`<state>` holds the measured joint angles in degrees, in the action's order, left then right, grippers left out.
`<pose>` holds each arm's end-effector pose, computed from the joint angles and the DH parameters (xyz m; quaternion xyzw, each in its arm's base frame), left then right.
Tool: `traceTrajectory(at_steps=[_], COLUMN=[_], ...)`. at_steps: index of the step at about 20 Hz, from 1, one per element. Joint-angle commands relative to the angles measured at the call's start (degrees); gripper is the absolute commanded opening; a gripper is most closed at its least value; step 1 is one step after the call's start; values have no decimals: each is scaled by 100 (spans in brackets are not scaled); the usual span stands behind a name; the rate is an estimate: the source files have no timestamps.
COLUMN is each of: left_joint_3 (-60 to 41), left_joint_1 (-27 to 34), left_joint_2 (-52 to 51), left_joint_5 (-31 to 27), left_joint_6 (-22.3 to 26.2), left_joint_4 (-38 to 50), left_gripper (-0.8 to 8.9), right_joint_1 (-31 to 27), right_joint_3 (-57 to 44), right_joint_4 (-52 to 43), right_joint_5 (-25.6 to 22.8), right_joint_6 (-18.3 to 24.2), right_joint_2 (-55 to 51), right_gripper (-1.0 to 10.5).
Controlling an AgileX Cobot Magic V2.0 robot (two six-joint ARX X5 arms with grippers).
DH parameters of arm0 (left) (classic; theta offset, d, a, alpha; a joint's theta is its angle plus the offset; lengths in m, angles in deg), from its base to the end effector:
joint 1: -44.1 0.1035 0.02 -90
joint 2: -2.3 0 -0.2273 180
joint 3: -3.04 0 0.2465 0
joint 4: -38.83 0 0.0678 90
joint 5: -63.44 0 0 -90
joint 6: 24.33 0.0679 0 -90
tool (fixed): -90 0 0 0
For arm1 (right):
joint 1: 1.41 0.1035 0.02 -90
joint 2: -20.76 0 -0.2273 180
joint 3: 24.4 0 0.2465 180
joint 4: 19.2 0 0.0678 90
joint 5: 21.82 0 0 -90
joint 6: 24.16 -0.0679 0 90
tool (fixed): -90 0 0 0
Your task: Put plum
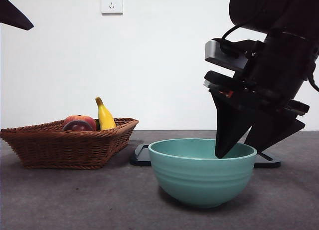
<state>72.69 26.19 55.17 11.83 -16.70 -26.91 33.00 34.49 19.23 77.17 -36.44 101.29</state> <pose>0.1757 -0.1011 0.2646 -0.0201 0.3783 -0.4556 0.8056 0.2242 0.1664 0.1199 -0.0235 0.5197 0.2660 0.8115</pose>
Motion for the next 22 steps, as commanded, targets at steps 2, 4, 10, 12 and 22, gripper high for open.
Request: traceTrajectory(at_steps=[2, 4, 10, 12, 22], left_joint_3=[129, 129, 129, 129, 129], left_joint_1=[-22, -22, -22, -22, -22], left_joint_2=[35, 35, 35, 35, 35], left_joint_5=[42, 42, 42, 42, 44], left_joint_6=[72, 72, 70, 68, 68], left_joint_4=[24, 24, 20, 20, 13], left_gripper=[435, 435, 435, 435, 435], right_joint_1=[20, -20, -48, -48, -44], right_joint_3=[243, 374, 800, 820, 817], right_joint_4=[273, 444, 1051, 1121, 2608], right_joint_5=[-52, -68, -39, 11, 1062], right_joint_6=[-35, 22, 221, 223, 267], right_joint_2=[-358, -719, -1998, -2400, -3783], right_gripper=[238, 239, 238, 239, 238])
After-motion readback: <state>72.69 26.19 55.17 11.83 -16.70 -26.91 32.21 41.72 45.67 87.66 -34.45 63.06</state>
